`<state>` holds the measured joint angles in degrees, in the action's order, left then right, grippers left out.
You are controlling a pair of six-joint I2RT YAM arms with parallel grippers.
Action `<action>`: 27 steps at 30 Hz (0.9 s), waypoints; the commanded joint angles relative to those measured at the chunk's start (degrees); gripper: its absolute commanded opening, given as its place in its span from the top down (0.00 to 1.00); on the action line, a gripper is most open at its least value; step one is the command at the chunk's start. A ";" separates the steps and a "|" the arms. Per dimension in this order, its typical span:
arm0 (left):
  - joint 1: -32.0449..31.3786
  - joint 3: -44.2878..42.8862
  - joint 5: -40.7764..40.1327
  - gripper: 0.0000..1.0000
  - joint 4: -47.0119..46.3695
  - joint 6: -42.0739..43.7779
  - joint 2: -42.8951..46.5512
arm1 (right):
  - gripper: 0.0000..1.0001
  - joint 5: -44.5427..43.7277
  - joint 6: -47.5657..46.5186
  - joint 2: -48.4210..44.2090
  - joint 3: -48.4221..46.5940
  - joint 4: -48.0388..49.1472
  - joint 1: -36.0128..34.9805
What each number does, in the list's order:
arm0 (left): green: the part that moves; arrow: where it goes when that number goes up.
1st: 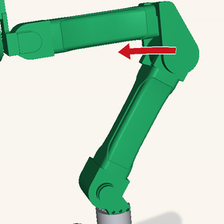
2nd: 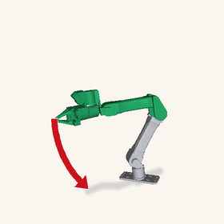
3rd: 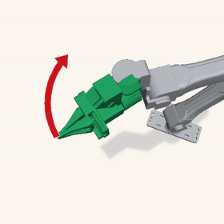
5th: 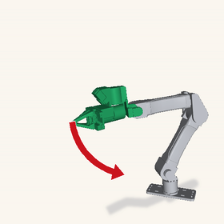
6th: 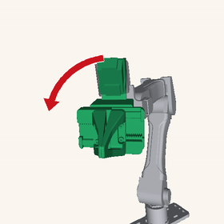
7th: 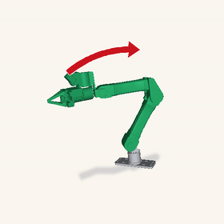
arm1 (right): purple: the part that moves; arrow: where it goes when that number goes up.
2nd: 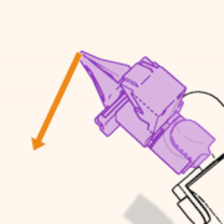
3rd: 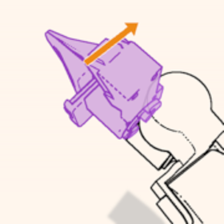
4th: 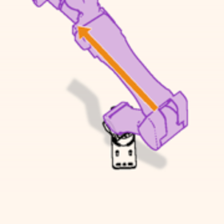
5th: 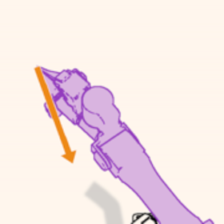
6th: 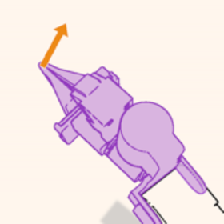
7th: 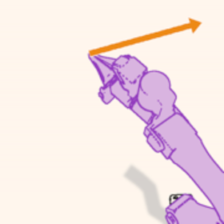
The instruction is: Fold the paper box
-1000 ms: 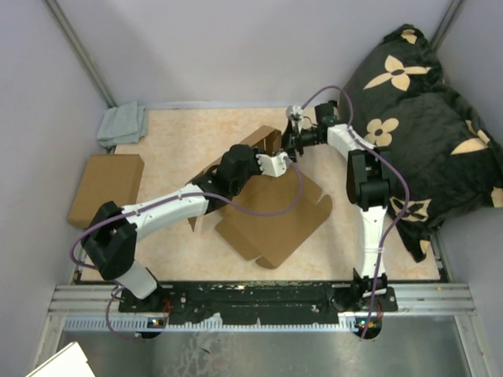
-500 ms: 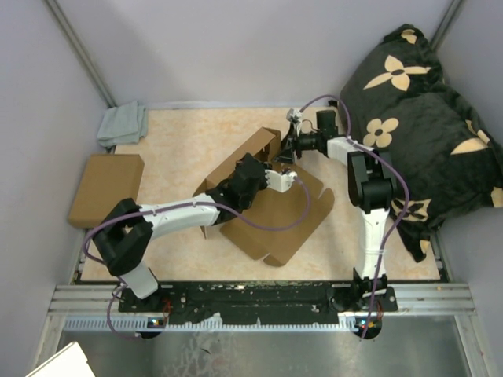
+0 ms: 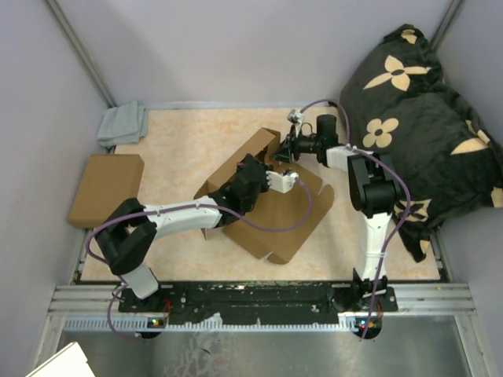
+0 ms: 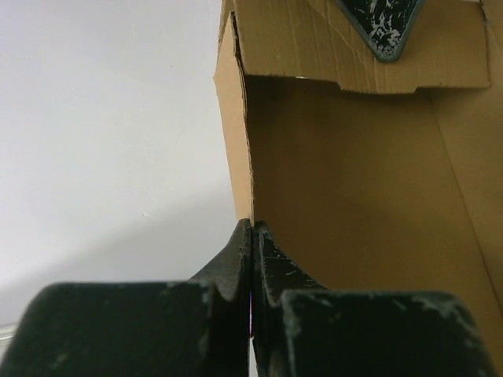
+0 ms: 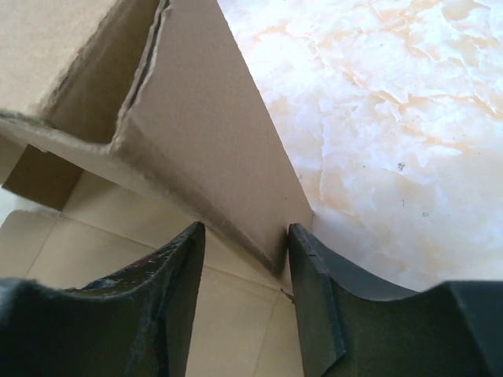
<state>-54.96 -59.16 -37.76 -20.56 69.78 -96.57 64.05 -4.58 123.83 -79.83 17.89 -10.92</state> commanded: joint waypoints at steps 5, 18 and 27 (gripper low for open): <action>-1.11 -0.64 -0.57 0.91 -1.92 -3.56 -1.82 | 0.78 -16.78 10.18 -8.11 6.35 13.19 -4.02; -1.91 -3.35 5.26 0.23 3.40 -29.19 10.45 | 0.98 -36.83 14.04 -12.70 11.36 10.38 -8.22; -1.89 5.14 6.87 0.19 -4.99 -46.35 24.99 | 1.00 -53.43 11.64 -18.46 18.94 11.25 -10.86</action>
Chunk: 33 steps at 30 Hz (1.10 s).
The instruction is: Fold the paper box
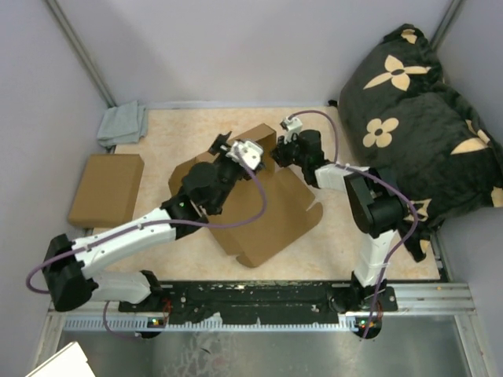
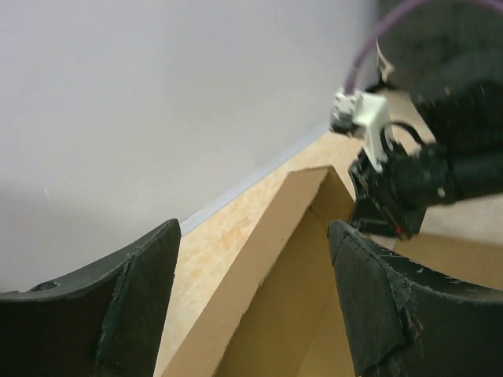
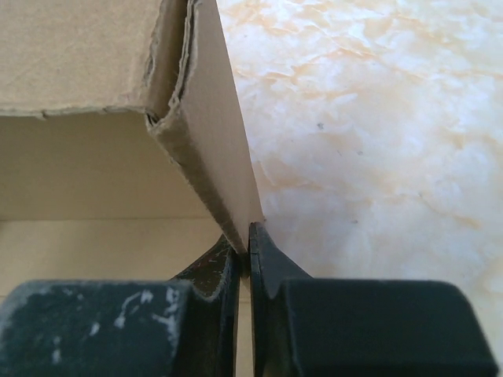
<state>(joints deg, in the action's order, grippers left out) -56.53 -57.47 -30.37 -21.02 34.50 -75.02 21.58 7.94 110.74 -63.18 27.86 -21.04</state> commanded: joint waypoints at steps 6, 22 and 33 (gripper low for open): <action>1.04 7.66 -15.20 0.18 -11.16 -16.64 4.50 | 1.00 -21.17 -0.01 -12.06 8.22 -0.47 -0.76; 26.13 25.56 -1.81 0.26 -22.19 -43.43 14.82 | 1.00 -37.59 7.10 -28.81 24.16 -7.59 -1.11; 45.36 34.30 14.51 0.29 -32.42 -56.27 4.27 | 1.00 -32.10 6.82 -32.23 25.15 -11.02 -0.07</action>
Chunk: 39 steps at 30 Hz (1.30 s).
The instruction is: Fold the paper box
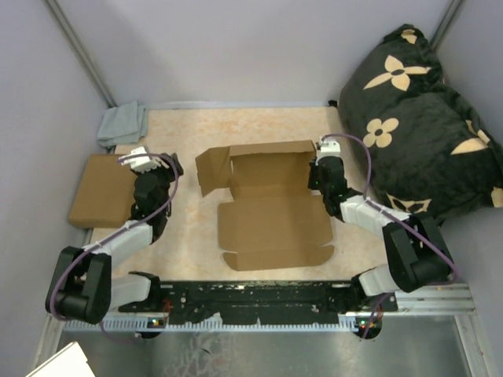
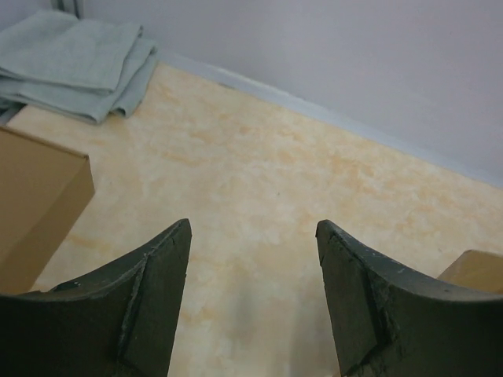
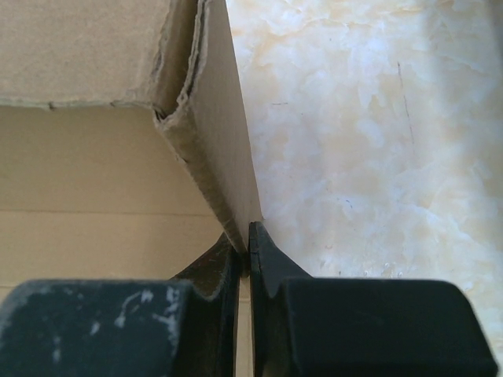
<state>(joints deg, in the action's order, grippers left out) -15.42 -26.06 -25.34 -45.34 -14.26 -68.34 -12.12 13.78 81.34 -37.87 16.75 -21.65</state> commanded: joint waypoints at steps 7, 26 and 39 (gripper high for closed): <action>7.59 4.33 34.76 0.30 -27.73 -11.48 -16.96 | 1.00 6.16 0.22 -2.92 -1.25 -1.96 1.10; 3.43 12.44 60.36 0.42 -49.77 -17.52 -23.79 | 1.00 9.77 -0.32 -2.26 -3.46 -4.97 2.98; -4.41 6.46 55.13 0.47 -38.79 -10.49 -23.93 | 1.00 13.36 -0.69 -2.77 -2.87 -3.81 2.94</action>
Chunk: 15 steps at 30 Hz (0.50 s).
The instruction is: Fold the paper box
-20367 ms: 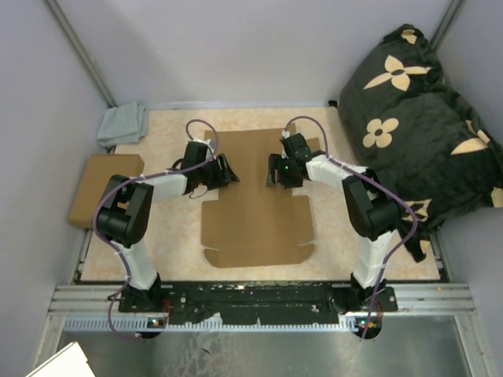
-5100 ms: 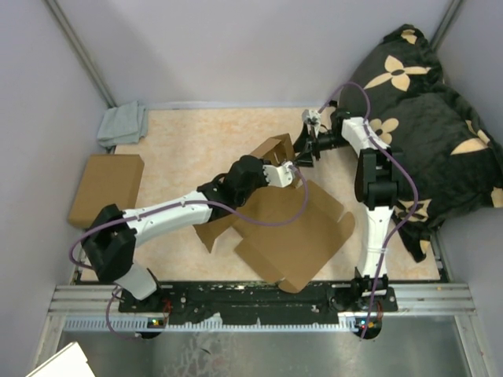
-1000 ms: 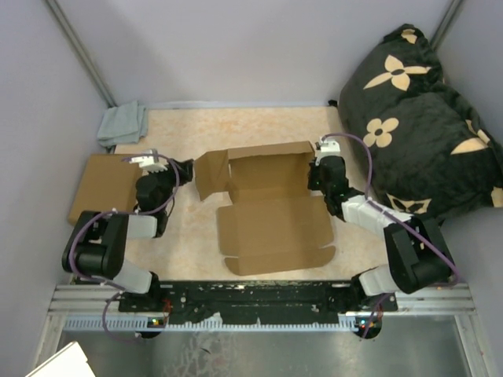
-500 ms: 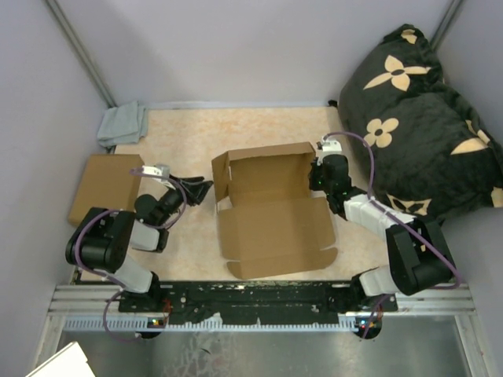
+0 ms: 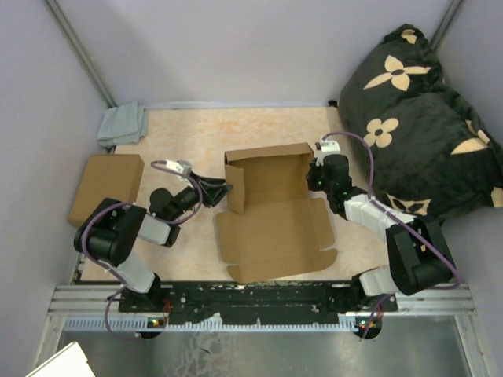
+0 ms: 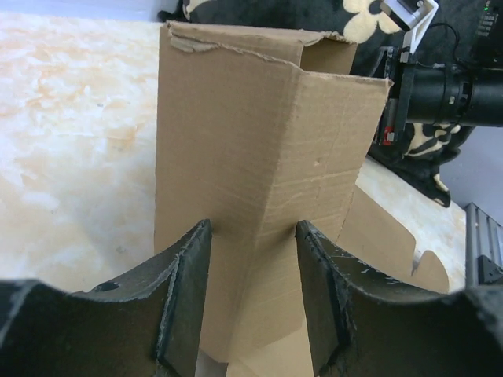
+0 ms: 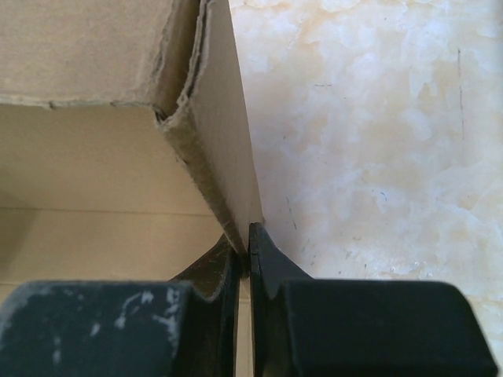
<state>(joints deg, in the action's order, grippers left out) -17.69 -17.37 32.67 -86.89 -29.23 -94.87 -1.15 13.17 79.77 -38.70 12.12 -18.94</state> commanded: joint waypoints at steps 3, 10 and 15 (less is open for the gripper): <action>-5.32 -4.43 -8.95 0.46 13.04 10.93 6.18 | 1.00 3.22 0.25 -1.19 -1.84 1.34 0.09; -11.28 -10.21 -28.45 0.50 34.79 20.48 11.14 | 1.00 2.71 0.63 -2.11 -1.13 2.29 -1.49; -12.42 -11.22 -38.02 0.50 38.94 21.11 12.13 | 1.00 2.44 0.45 -2.50 -0.61 2.76 -2.22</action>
<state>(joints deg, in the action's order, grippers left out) -29.17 -26.68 5.54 -55.22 -11.18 -83.94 -0.54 13.32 79.77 -38.70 12.16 -19.81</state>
